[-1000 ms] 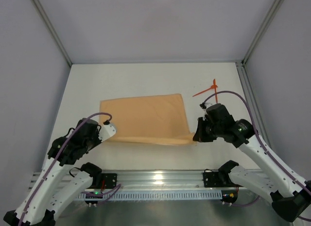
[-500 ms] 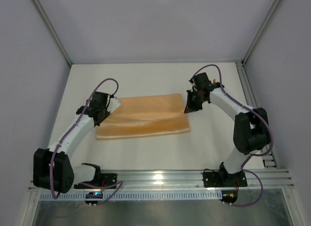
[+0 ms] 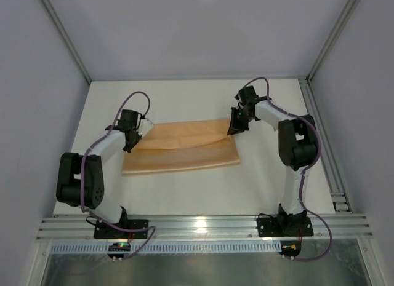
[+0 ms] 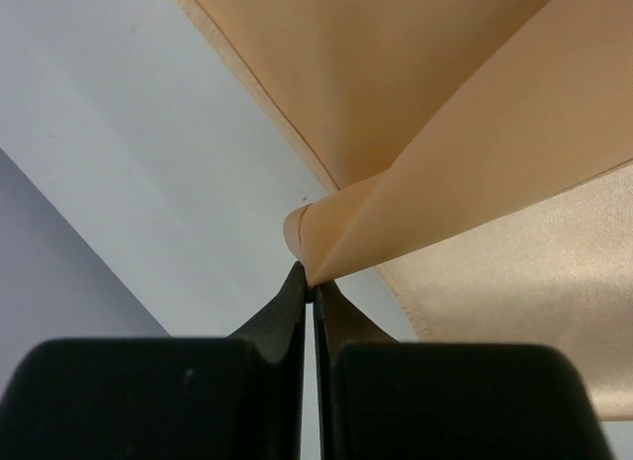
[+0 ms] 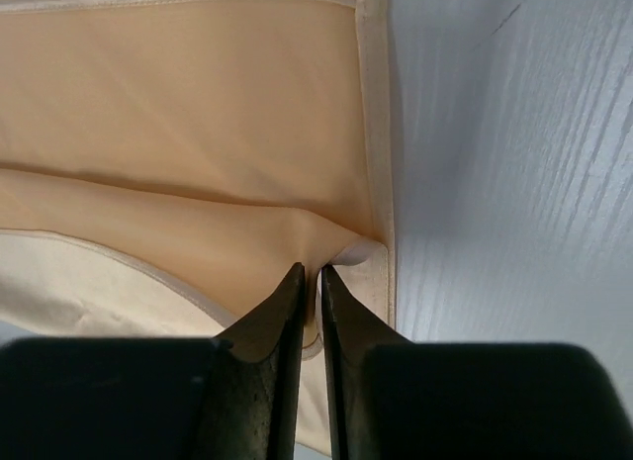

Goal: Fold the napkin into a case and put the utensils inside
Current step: Fold and flatten the napkin at the center of the board, then move the rectangle-folded napkin to the center of the board, then smooth out the rectangle-folded napkin at the center of the board.

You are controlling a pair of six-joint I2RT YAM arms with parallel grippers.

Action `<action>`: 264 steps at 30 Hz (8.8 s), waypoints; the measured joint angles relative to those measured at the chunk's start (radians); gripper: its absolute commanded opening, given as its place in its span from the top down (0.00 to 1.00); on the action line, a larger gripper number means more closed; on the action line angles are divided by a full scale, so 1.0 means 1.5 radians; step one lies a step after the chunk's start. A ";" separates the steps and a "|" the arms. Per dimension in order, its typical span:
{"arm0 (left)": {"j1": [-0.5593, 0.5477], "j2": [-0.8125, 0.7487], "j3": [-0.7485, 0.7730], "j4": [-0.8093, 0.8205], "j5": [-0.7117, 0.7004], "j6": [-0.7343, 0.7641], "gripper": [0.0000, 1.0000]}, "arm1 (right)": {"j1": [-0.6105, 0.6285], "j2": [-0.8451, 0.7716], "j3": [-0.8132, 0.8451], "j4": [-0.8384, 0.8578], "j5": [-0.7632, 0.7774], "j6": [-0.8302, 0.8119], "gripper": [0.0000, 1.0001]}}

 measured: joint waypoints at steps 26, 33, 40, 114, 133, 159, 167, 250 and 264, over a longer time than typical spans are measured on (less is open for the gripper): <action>0.017 0.181 0.155 0.046 0.004 -0.076 0.99 | -0.029 -0.120 -0.093 0.207 -0.035 -0.123 0.39; 0.037 0.212 0.201 0.030 0.004 -0.102 0.98 | -0.036 -0.146 -0.148 0.225 -0.060 -0.203 0.40; 0.036 0.229 0.201 0.025 0.004 -0.104 0.98 | -0.025 -0.276 -0.340 0.269 -0.094 -0.404 0.35; 0.037 0.283 0.275 0.026 -0.043 -0.104 0.69 | -0.033 0.099 0.133 0.066 -0.158 -0.615 0.88; 0.037 0.283 0.288 0.025 -0.043 -0.120 0.55 | -0.033 0.138 0.210 0.025 -0.144 -0.599 0.95; 0.124 0.288 0.329 -0.080 0.164 -0.276 0.60 | -0.036 0.174 0.276 -0.025 -0.107 -0.386 0.34; 0.141 0.108 0.187 -0.153 0.180 -0.250 0.57 | -0.059 0.017 0.029 0.117 -0.026 -0.199 0.26; 0.175 0.209 0.242 0.001 0.263 -0.120 0.59 | 0.014 -0.064 -0.180 0.230 -0.072 -0.081 0.67; 0.189 0.220 0.220 -0.024 0.310 -0.097 0.64 | 0.014 -0.053 -0.160 0.220 -0.068 -0.091 0.74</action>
